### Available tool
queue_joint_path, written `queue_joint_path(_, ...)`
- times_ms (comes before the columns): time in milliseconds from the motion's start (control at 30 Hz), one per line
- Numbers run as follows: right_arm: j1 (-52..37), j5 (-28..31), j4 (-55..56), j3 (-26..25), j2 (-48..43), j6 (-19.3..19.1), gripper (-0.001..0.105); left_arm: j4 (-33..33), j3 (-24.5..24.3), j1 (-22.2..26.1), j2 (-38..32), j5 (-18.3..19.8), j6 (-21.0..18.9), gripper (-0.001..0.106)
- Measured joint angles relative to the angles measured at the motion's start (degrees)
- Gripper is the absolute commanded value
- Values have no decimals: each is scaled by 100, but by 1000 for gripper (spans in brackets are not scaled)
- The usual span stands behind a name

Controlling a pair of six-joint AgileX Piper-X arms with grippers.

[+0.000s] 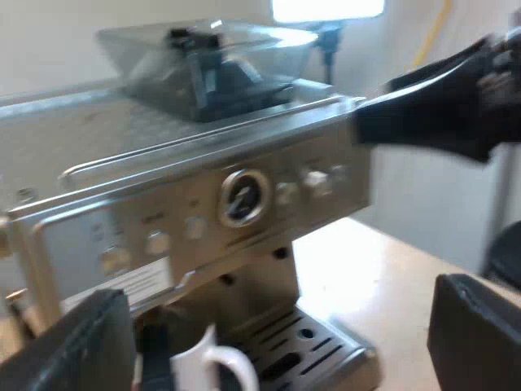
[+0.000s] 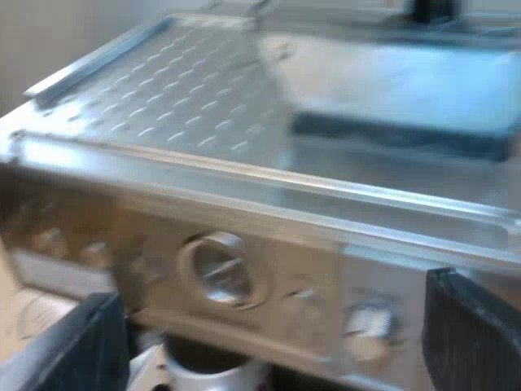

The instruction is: Place mug into machine

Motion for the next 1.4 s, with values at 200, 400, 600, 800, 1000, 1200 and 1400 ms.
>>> queue_joint_path(200,-926,-209,548,0,-482,0,87,19,-197,808,93,392,0,75)
queue_joint_path(400,-1713,-247,1365,0,-1081,0,87,146,-505,1219,93,461,-7,75)
queue_joint_path(600,-2495,-482,1644,71,-1598,0,87,383,-517,1217,93,473,-38,75)
queue_joint_path(800,-3521,-1089,1671,385,-2092,0,87,382,-517,1217,-10,473,-131,75)
queue_joint_path(1000,-4318,-1797,1986,579,-2513,-119,87,465,-517,1217,-177,473,-131,75)
queue_joint_path(1200,-4603,-2002,2391,595,-2939,-433,87,637,-526,1217,-249,473,-137,75)
queue_joint_path(1400,-4599,-2062,2909,595,-3668,-608,87,694,-526,1217,-751,473,-137,75)
